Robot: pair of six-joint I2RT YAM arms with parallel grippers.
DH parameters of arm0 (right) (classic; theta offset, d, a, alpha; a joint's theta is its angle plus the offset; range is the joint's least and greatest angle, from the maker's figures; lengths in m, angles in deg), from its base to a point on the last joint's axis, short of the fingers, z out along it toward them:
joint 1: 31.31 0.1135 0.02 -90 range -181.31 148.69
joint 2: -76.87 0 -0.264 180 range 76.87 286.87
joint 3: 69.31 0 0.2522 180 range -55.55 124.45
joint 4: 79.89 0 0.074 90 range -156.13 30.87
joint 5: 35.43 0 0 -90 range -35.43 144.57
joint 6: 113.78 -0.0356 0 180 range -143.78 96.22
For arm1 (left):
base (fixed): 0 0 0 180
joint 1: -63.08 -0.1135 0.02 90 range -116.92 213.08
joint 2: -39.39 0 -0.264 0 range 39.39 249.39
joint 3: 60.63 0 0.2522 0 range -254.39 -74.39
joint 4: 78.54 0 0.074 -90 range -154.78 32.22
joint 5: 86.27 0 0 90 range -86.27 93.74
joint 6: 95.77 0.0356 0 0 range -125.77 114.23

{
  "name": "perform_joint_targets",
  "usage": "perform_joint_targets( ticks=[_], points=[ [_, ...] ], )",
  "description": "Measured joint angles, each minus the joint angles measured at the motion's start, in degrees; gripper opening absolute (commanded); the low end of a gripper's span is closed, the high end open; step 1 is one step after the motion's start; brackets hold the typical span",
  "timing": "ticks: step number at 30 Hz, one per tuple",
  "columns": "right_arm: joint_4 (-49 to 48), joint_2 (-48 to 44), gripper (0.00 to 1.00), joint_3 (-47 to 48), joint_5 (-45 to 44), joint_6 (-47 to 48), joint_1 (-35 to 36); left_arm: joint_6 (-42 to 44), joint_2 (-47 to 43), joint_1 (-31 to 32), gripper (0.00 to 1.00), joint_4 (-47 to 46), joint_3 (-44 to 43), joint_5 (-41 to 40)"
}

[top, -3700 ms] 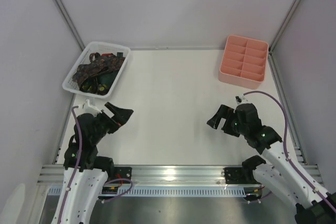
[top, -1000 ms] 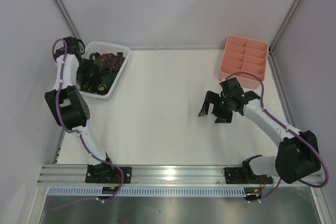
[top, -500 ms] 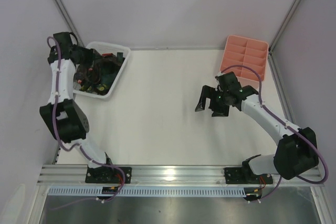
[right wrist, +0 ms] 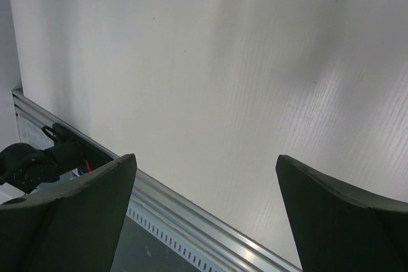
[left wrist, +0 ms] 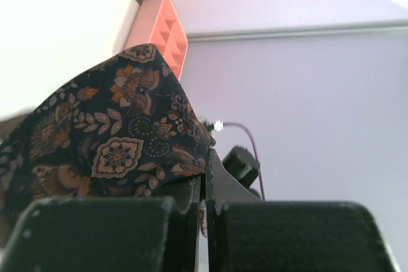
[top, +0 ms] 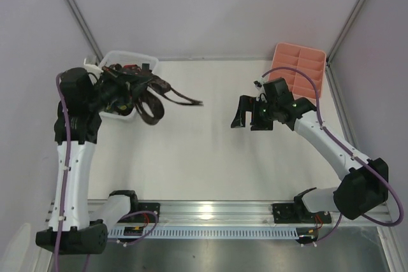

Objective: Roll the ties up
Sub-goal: Move the tie to the center of the board

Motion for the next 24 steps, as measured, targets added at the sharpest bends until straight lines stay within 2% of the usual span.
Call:
perform_joint_targets(
  ticks=[3,5,7,10,12,15,16,17,20,21,23,24],
  points=[
    [0.33,-0.85,0.99,0.0,-0.02,0.07,0.02,0.55,-2.86,3.74,0.0,3.58,0.42,-0.98],
    [0.52,-1.51,0.99,0.0,0.0,-0.09,0.02,1.16,-5.53,8.68,0.01,6.05,3.08,-2.56],
    [0.76,-2.03,0.99,0.0,0.02,-0.11,0.02,0.98,-9.16,13.97,0.0,6.71,9.75,-3.85],
    [1.75,-2.64,0.99,-0.15,-0.26,-0.13,0.02,-1.7,-13.66,23.85,0.0,3.15,25.2,-4.55],
    [2.69,-3.3,0.99,-0.57,-0.98,-0.15,0.04,-3.21,-12.0,30.16,0.01,1.03,33.57,-5.73],
    [3.89,-4.66,0.99,-1.33,-1.57,-0.44,0.04,-2.4,-3.45,36.0,0.02,0.96,36.92,-7.48],
    [4.2,-5.09,0.99,-1.66,-1.57,-0.63,0.04,-1.29,-0.37,37.24,0.08,0.57,36.92,-7.91],
    [4.31,-5.49,0.99,-2.1,-1.49,-0.92,0.04,-0.09,2.25,38.01,0.24,0.11,36.79,-8.24],
    [4.79,-6.14,0.98,-4.26,-0.35,-2.38,0.26,4.33,7.82,38.6,0.55,-0.33,36.79,-9.68],
    [4.79,-6.23,0.97,-5.42,0.17,-3.19,0.57,5.44,8.66,38.62,0.74,-0.26,36.79,-10.36],
    [4.85,-6.25,0.98,-7.93,1.2,-4.61,1.86,7.3,8.24,38.64,0.9,0.44,36.72,-11.65],
    [4.85,-6.29,0.98,-9.33,1.99,-5.14,2.82,8.0,6.88,38.64,0.93,1.16,36.68,-12.5]
  ],
)
